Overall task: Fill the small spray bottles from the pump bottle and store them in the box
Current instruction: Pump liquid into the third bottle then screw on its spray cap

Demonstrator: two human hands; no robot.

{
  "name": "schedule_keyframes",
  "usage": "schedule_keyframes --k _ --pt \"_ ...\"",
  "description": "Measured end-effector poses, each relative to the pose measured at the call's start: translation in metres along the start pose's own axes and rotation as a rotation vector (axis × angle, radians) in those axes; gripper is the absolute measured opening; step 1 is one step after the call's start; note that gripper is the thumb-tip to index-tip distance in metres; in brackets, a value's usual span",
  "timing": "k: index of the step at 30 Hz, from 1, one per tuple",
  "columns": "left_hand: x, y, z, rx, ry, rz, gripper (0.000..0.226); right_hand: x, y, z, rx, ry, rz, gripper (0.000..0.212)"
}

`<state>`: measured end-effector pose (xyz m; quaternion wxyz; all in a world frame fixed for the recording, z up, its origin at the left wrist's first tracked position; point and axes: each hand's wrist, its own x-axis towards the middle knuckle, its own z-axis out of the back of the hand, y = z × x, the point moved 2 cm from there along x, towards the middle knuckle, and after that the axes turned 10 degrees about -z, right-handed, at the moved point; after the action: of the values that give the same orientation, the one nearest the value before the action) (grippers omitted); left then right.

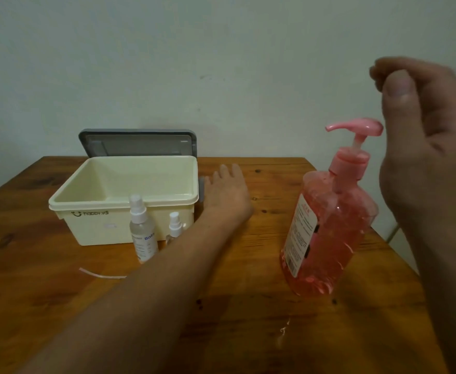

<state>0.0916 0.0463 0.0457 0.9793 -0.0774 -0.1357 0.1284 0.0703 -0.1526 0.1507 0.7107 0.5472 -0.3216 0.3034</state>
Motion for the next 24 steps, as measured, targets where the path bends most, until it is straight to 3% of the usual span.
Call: schedule_keyframes --k 5,12,17,24 --pt "0.001 0.004 -0.005 0.082 -0.057 -0.052 0.049 0.009 -0.005 0.003 0.064 0.022 -0.060 0.029" --pt "0.001 0.007 -0.007 0.061 -0.093 -0.112 0.037 0.016 -0.002 -0.004 0.095 0.071 -0.136 0.028" --pt "-0.005 0.002 -0.004 -0.101 -0.115 -0.111 0.044 0.024 -0.005 -0.006 0.094 0.115 -0.188 0.031" --pt "-0.023 -0.011 -0.006 -0.324 -0.046 -0.131 0.071 0.022 -0.012 -0.014 0.100 0.172 -0.271 0.032"
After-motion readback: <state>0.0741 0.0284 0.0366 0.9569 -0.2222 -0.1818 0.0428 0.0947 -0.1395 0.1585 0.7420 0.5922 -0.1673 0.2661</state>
